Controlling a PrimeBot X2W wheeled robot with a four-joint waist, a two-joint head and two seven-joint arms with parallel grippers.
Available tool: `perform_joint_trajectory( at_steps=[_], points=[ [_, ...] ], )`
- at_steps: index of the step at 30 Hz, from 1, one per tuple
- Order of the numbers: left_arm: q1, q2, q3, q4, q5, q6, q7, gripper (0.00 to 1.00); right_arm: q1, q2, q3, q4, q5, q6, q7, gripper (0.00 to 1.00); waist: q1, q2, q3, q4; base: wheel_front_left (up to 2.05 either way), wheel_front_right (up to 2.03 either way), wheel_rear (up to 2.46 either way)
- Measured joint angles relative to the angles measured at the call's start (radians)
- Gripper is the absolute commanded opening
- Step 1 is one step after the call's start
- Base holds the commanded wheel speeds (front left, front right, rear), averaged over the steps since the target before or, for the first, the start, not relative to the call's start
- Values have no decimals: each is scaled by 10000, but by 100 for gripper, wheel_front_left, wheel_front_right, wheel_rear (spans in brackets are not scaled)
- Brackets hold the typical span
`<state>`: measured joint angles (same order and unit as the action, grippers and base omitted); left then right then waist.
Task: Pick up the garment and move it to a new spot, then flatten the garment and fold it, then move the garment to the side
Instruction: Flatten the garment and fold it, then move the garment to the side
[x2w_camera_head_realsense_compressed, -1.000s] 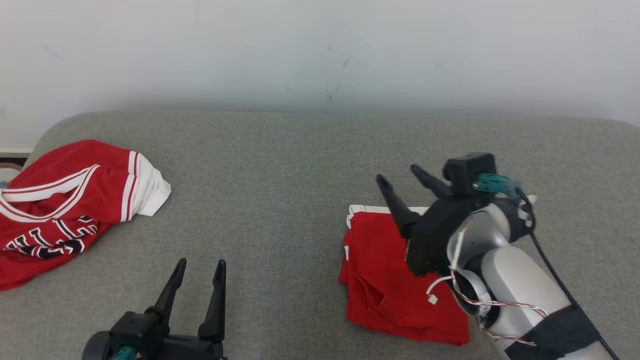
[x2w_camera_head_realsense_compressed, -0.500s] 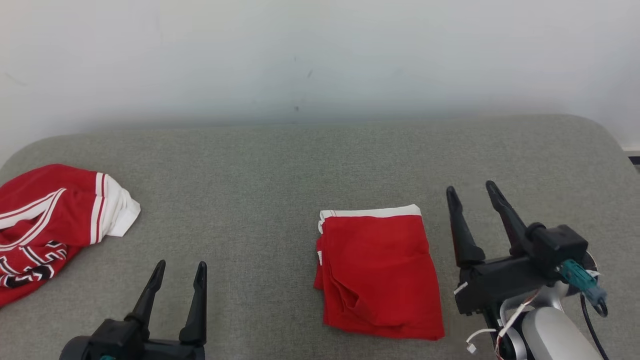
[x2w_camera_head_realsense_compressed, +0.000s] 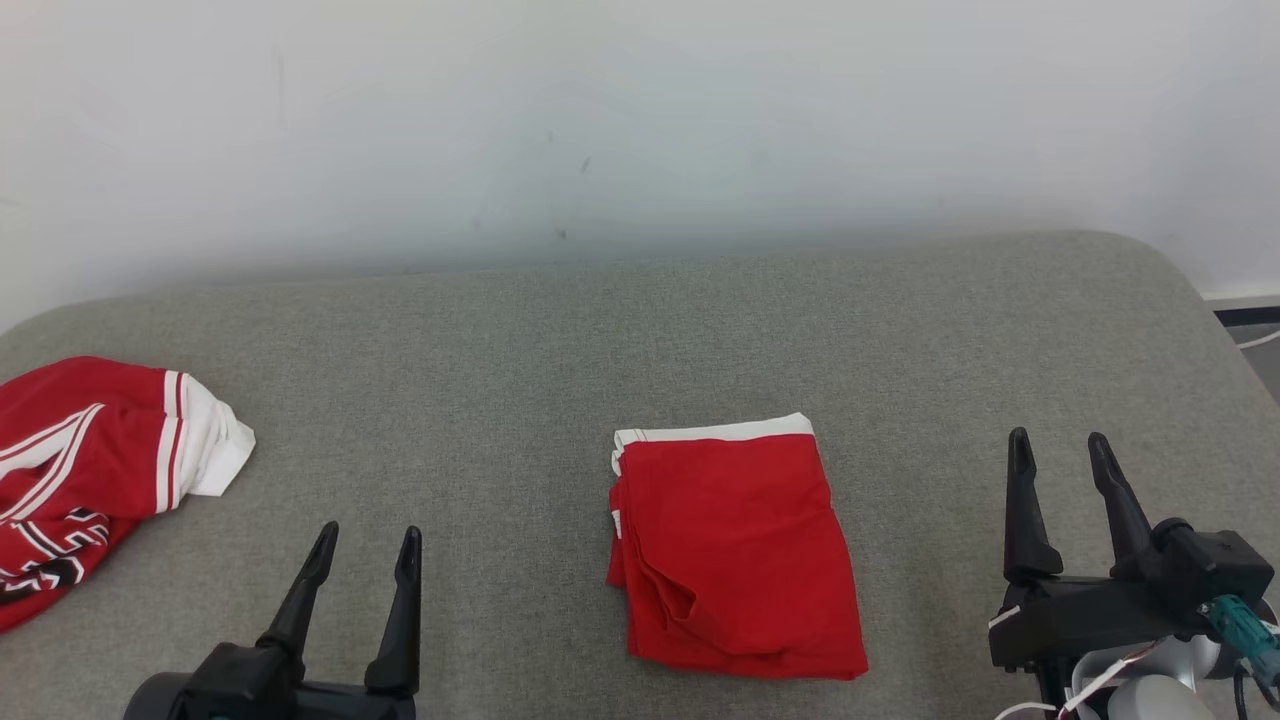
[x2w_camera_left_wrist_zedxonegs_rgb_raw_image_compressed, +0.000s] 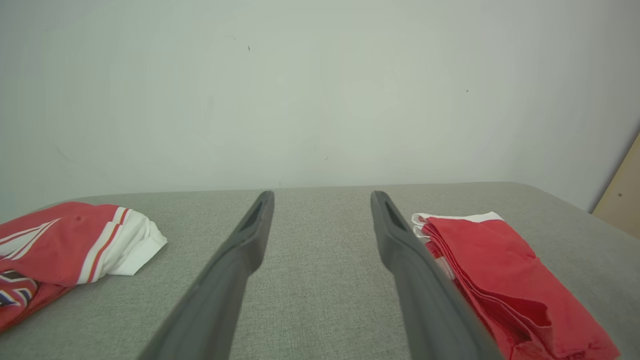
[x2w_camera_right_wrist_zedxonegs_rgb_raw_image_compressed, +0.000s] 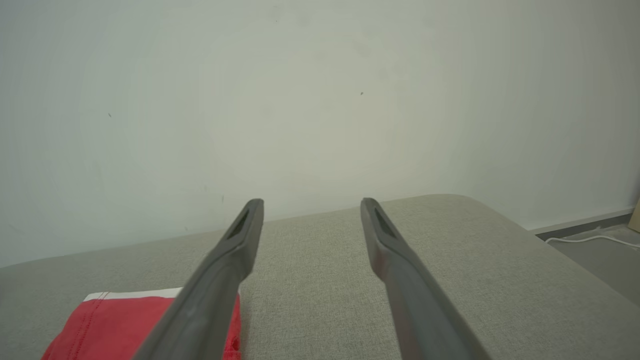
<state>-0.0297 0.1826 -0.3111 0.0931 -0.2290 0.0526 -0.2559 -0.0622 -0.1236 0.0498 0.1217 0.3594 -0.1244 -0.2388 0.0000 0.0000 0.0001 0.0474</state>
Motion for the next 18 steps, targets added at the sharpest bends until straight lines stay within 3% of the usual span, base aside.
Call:
perform_joint_trajectory(
  at_steps=[18],
  points=[
    [36,-82,-13,151,-8,12,0,100,-4,188,-111,188,-38,-2,-90,100,0,1,72,167,0,0,0]
  ],
)
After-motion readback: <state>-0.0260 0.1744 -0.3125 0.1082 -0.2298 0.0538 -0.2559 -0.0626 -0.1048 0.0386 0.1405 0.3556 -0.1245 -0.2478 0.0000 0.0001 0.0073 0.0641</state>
